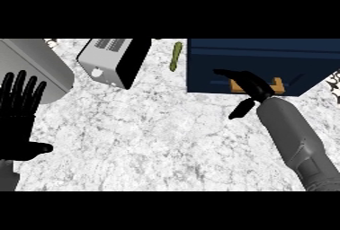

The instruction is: Pick up the cup, place it into the drawer and close the drawer

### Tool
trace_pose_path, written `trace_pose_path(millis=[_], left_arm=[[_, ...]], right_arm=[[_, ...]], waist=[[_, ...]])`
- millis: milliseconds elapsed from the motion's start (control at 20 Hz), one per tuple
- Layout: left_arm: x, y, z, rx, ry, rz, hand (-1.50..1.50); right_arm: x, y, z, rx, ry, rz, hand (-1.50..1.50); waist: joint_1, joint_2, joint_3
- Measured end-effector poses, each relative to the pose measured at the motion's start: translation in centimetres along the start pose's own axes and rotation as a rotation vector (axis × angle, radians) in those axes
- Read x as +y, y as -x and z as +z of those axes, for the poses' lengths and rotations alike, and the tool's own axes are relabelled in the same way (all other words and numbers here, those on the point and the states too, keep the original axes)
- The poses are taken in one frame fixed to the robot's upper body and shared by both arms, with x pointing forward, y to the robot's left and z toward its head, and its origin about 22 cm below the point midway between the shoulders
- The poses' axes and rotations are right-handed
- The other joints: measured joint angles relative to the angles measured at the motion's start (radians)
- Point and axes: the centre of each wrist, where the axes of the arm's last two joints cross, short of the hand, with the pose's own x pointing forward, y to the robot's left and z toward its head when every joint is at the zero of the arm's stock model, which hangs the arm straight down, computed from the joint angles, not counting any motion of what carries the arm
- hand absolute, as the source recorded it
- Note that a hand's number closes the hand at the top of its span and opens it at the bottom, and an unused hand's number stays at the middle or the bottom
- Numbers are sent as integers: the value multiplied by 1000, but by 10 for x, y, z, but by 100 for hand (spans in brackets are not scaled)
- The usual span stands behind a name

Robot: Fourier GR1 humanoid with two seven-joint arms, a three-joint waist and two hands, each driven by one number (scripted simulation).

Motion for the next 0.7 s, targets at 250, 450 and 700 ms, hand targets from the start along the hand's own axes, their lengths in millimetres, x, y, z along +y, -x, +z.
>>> trace_pose_path(millis=[250, 450, 700], left_arm=[[-3, 6, 0, -2, 9, 2, -150], [-5, 9, -4, -12, 21, -6, -150], [-6, 11, -4, -9, 38, -8, -150]], right_arm=[[-15, 9, 1, -19, -28, -24, -150], [-20, 14, 2, -27, -33, -52, -150], [-24, 20, 6, -36, -51, -89, -150]], waist=[[14, 2, 1], [24, 6, 0], [35, 9, 3]])
